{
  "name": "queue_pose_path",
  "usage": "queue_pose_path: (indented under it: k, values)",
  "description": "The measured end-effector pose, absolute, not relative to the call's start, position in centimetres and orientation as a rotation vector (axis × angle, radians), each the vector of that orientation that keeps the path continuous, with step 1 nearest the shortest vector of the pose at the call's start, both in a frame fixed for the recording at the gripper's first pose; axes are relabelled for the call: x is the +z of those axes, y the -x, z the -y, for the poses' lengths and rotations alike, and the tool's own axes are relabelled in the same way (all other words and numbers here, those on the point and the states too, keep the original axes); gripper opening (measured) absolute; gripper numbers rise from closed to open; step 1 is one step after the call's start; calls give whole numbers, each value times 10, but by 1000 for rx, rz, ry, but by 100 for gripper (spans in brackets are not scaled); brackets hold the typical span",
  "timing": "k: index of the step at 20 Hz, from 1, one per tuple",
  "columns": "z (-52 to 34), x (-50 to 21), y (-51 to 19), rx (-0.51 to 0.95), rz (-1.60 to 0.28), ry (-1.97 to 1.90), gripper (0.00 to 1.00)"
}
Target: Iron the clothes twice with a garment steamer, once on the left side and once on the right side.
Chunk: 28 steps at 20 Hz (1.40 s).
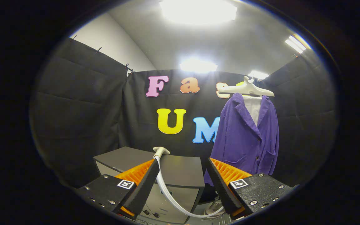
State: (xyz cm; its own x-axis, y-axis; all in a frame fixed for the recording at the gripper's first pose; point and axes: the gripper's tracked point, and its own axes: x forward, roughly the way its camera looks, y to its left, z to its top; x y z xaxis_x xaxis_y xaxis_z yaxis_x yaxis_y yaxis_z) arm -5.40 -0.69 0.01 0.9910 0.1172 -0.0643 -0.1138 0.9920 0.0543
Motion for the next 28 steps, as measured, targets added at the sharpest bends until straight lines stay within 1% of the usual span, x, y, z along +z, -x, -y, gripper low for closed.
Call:
queue_pose_path:
  k: [4,8,11,14,17,20,23,28]
  values:
    - [17,0,60,138,-107,31,95]
    - [15,12,73,211,-128,83,95]
    - [8,23,84,271,-106,36,95]
    - [7,26,74,287,-105,-53,95]
    - [-5,26,48,277,-113,-104,95]
    - [-40,23,8,306,-147,-100,95]
    - [-69,33,-40,303,-161,-90,95]
    - [-107,31,-108,293,-228,-226,95]
